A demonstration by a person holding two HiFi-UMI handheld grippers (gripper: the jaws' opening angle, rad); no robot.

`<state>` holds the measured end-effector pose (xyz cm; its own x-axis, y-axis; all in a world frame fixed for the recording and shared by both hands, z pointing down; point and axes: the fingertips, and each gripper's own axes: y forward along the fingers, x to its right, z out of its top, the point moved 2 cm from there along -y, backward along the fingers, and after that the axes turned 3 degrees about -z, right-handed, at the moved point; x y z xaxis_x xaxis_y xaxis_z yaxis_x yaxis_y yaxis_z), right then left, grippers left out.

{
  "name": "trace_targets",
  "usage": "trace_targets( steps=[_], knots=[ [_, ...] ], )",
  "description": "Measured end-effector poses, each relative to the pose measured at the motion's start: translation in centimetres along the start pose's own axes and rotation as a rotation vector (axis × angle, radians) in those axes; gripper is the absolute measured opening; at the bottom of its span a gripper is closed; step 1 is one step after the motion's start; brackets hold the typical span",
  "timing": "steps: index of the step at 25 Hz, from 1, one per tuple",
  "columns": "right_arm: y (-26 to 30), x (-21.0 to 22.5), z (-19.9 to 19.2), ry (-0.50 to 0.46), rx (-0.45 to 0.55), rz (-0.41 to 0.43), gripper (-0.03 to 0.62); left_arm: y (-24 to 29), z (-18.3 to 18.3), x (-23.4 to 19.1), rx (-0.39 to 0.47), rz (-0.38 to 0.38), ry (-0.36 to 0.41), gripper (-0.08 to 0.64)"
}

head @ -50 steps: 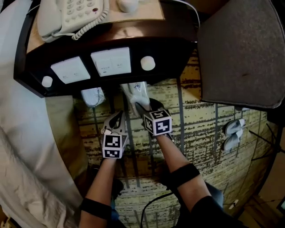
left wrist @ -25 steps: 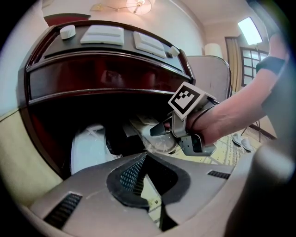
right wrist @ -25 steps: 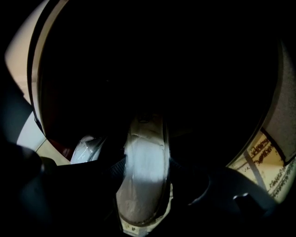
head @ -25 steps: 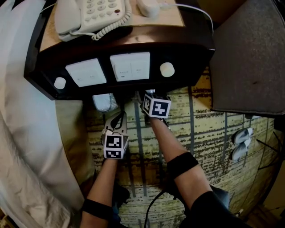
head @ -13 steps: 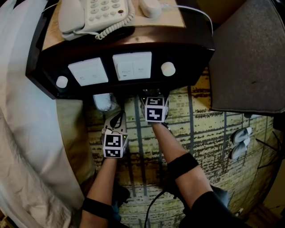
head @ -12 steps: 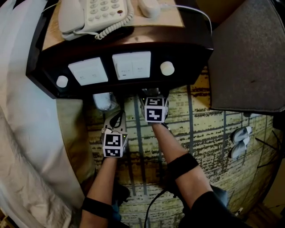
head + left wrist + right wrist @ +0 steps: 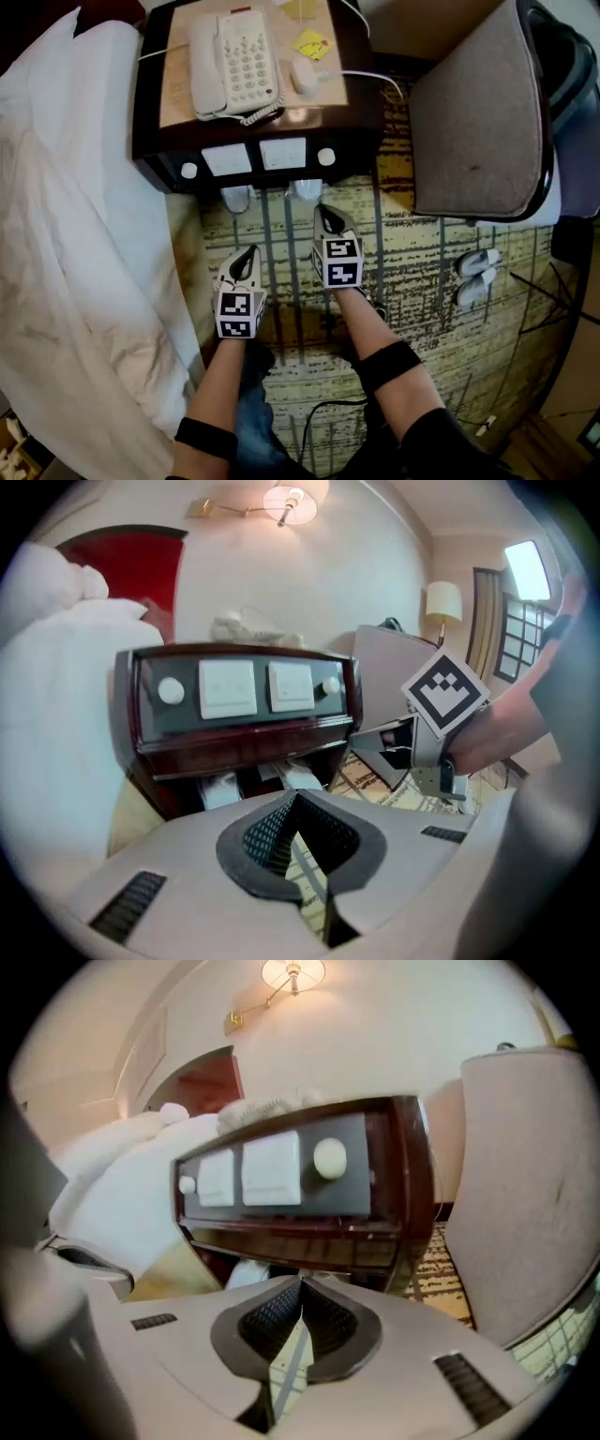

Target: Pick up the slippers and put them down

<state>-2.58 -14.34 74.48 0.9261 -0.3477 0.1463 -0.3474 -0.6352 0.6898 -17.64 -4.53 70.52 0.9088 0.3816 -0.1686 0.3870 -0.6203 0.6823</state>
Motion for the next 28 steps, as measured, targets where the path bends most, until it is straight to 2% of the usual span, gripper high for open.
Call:
trace_targets(
  steps=[4,8,14,19,23,28],
  knots=[
    [-7.9,0.4,5.1,0.006,-0.009,0.017,0.000,-6.7,6.3,0.6,0.014,0.016,-0.004,0.000],
    [-18.5,0.0,11.4,0.001,-0.008,0.046,0.000,-15.9,13.4,2.8,0.017,0.035,0.017,0.000],
    [-31.8,-1.2,23.0,-0.026,0.097,0.131,0.000,-27.7,23.7,5.6,0.104,0.076,0.039,0.000],
    [-38.6,-1.8,28.5,-0.072,0.154,0.155,0.000,-34.4,28.5,6.4,0.153,0.096,0.047,0.000],
    [-43.1,-2.0,30.1,-0.080,0.172,0.156,0.000,-38.5,29.9,6.2,0.198,0.132,0.063,0.000],
    [-46.8,-1.8,31.7,-0.092,0.194,0.149,0.000,-41.5,32.2,6.6,0.250,0.127,0.052,0.000]
  ],
)
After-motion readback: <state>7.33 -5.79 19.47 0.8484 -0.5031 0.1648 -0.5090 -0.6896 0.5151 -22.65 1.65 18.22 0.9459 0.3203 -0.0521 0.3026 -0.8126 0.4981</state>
